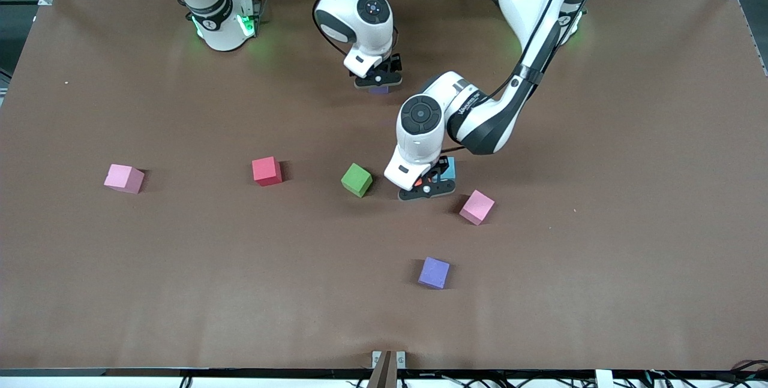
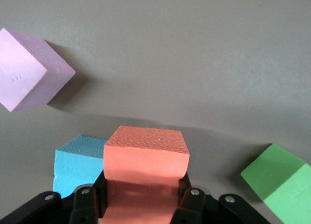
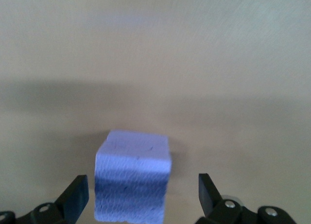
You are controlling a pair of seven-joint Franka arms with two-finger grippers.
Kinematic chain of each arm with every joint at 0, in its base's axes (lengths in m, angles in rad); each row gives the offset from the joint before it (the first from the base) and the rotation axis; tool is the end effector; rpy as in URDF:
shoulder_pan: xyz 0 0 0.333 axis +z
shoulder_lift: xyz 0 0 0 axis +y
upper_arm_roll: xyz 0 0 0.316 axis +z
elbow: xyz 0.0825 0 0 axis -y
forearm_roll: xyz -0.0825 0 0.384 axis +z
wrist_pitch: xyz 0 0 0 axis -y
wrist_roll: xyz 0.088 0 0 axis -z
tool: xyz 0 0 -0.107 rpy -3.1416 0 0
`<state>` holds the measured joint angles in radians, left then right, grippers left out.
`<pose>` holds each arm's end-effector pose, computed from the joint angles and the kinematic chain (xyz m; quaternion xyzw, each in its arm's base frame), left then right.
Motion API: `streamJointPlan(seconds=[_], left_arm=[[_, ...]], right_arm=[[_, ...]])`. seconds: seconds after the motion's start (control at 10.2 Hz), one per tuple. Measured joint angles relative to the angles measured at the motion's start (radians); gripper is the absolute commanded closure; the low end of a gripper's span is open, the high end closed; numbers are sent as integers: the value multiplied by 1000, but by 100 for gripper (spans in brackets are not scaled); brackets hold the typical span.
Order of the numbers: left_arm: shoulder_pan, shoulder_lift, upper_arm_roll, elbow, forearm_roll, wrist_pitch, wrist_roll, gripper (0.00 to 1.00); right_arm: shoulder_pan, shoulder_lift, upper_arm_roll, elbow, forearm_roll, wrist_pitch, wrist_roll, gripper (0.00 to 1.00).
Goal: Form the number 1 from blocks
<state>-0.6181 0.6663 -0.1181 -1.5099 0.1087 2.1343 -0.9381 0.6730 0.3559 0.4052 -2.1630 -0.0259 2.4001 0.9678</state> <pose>0.5356 -0.4610 0.2716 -0.9964 -0.0828 0.0057 0.0194 0.2625 0.4902 0.2357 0.9955 0.0567 -0.0753 0.0063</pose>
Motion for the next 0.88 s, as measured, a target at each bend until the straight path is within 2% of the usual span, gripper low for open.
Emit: streamJointPlan(seconds=[0.29,0.49,0.68,0.88], left_arm=[[-5,-6,-34,-38,0,0,0,100],[-11,-27,-81,-82,0,1,-29,100],[-20,-67,-149,-151,2,28,-91,100],[-71,-105,-181,-262,52,126,-202,100]], right_arm=[[-120,-92,-2,26,1,-97,-89,0],[-193,-104,-17,34,0,-114,-177,0],[-280,-114,-65,37,0,-147,-306,0],[-343,-125,-123,51,1,-162,-398,0]])
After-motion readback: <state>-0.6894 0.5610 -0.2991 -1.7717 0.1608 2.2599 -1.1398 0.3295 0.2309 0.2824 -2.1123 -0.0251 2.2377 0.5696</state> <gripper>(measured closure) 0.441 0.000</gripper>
